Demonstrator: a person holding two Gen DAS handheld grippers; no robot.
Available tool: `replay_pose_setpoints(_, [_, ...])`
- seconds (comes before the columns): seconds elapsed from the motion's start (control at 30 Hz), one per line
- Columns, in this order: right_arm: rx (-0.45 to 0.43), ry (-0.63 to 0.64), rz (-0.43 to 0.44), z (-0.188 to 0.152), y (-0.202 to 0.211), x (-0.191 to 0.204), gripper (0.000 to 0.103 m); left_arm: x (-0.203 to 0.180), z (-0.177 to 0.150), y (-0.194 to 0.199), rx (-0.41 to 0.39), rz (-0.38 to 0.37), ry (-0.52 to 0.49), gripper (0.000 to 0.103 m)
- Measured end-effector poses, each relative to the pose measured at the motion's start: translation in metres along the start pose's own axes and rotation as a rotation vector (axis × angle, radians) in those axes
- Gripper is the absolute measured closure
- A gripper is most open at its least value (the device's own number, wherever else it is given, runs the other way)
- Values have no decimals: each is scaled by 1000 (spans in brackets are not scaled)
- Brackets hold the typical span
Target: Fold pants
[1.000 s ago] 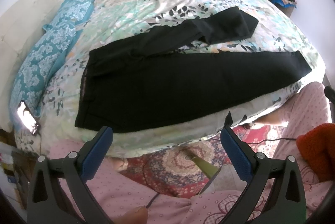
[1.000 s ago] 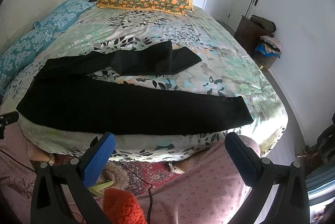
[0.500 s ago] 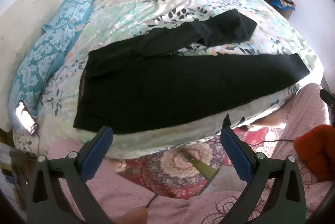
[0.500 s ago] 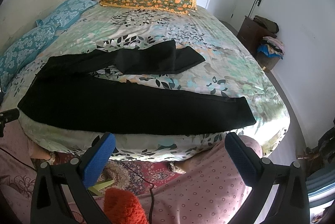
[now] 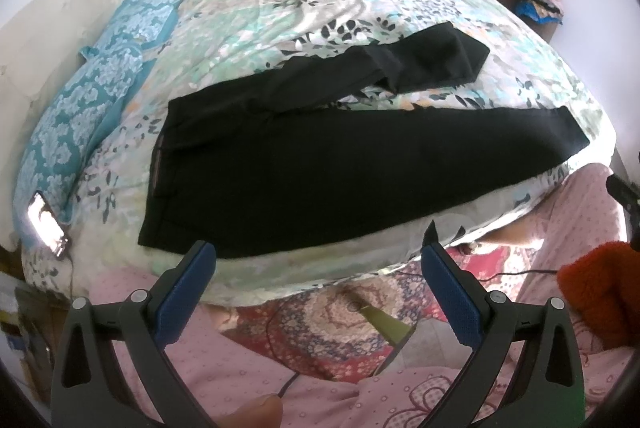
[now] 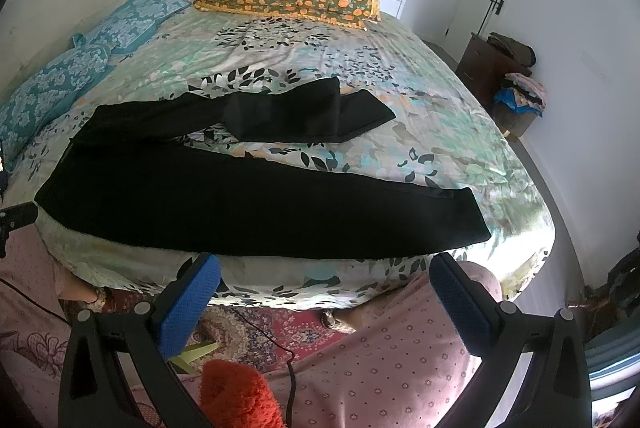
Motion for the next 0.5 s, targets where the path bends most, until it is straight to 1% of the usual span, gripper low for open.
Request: replay_pose_setpoints(0.5, [-1, 9, 10, 6, 1, 4, 0, 3, 2, 0, -6, -2, 3, 0])
Point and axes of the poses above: each gripper's, at about its wrist camera, not at the fingertips, and y roughly against the way its jaws point, x to its left, z to its top, the point moved 9 cm from there along -y, roughly the way its jaws point, and after that the axes turned 8 degrees about x, right-handed, at the moved point
